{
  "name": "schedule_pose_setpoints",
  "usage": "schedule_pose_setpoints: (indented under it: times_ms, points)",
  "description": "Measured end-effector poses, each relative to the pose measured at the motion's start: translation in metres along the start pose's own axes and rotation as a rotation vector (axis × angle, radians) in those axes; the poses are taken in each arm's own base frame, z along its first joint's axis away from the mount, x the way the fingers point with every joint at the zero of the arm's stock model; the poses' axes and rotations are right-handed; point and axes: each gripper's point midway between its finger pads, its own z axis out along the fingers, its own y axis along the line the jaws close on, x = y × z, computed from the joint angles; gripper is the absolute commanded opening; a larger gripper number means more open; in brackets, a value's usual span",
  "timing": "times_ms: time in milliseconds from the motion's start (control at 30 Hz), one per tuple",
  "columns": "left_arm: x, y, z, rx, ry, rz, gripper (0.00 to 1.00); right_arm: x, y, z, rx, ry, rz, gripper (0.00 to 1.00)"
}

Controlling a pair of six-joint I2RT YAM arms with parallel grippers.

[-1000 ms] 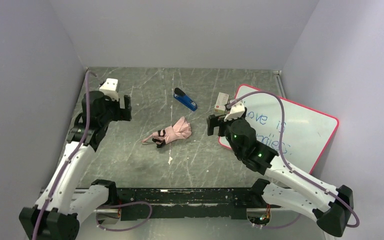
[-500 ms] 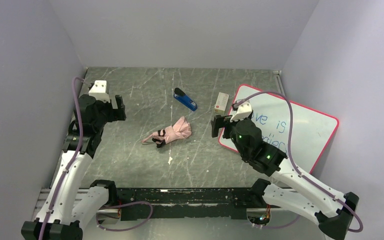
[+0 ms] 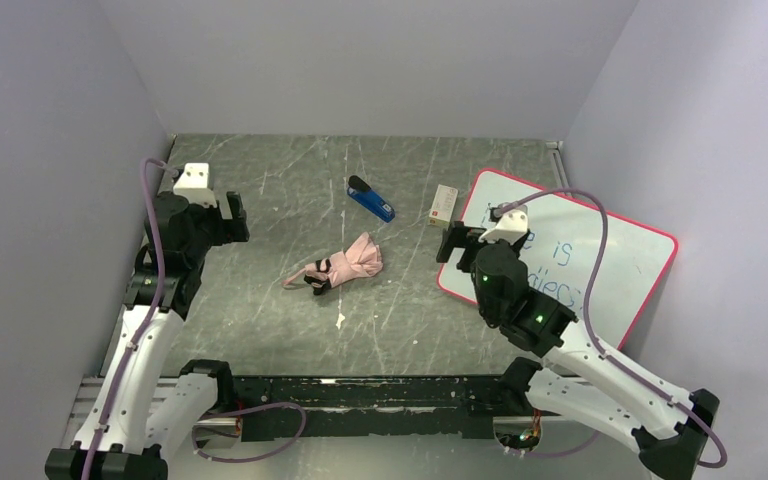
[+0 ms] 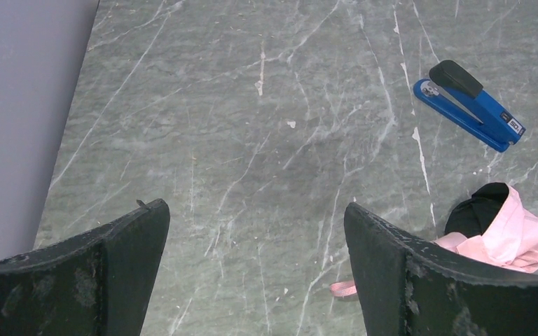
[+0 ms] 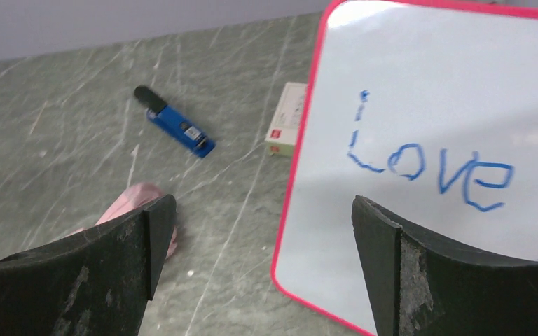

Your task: Put away the umbrella

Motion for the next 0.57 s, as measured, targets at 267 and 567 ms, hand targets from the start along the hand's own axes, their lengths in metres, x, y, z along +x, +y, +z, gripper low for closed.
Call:
schedule_pose_setpoints:
  times_ms: [267,567]
  points:
    - [-0.001,0.007,0.001,-0.03,-0.004,-0.004,0.97,-0.027,-0.029,-0.005,0.144,-0.095,-0.004,1.0]
    - [-0.004,0.01,-0.001,-0.045,-0.015,-0.006,0.97,-0.039,-0.038,-0.009,0.193,-0.126,-0.015,1.0]
